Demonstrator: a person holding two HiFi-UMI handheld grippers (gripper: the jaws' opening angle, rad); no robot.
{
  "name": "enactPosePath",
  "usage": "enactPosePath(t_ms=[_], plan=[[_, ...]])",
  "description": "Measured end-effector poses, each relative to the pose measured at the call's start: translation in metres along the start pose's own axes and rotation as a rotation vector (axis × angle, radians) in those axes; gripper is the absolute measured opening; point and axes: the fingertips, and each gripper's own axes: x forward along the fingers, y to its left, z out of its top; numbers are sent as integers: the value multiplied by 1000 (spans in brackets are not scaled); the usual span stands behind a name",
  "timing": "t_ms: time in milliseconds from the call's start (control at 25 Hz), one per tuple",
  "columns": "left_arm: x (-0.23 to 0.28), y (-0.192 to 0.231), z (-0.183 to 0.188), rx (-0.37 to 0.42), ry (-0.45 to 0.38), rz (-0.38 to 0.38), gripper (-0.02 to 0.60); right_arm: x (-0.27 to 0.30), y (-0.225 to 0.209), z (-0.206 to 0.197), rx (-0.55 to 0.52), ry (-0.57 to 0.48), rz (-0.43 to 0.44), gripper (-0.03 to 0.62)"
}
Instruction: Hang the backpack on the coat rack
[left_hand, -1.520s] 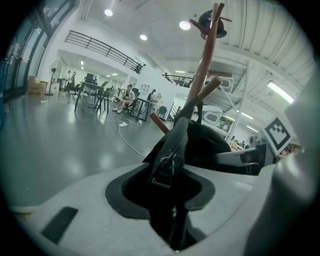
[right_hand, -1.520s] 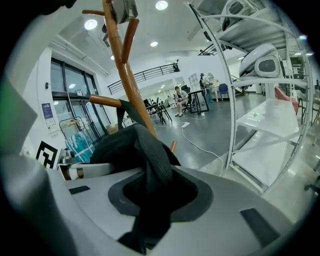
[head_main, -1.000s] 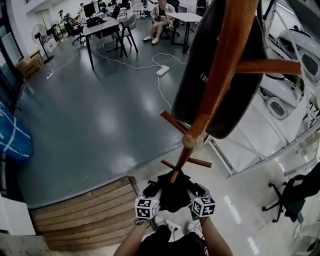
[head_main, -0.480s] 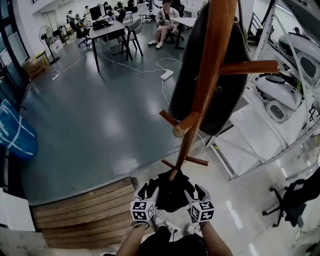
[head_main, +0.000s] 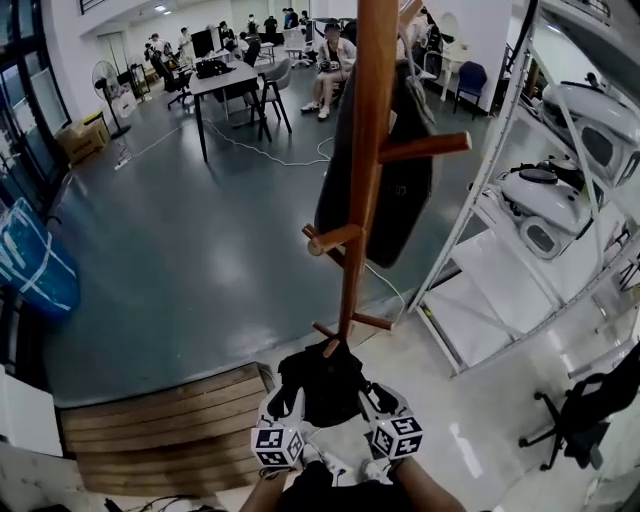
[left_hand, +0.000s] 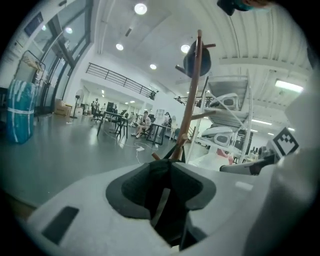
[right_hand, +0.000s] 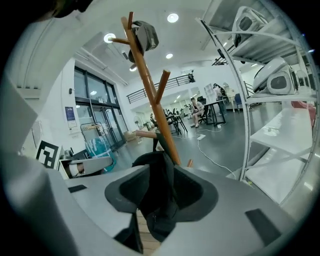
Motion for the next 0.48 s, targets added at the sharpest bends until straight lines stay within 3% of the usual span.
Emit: enactPosePath(t_ms=[120,480], plan=[[-25,-19,14,26,-56,41,69,-17,7,5,8,-18,42,123],[-96,-75,13,28,-90,143,40,-81,30,9,-23,-14,131,26]])
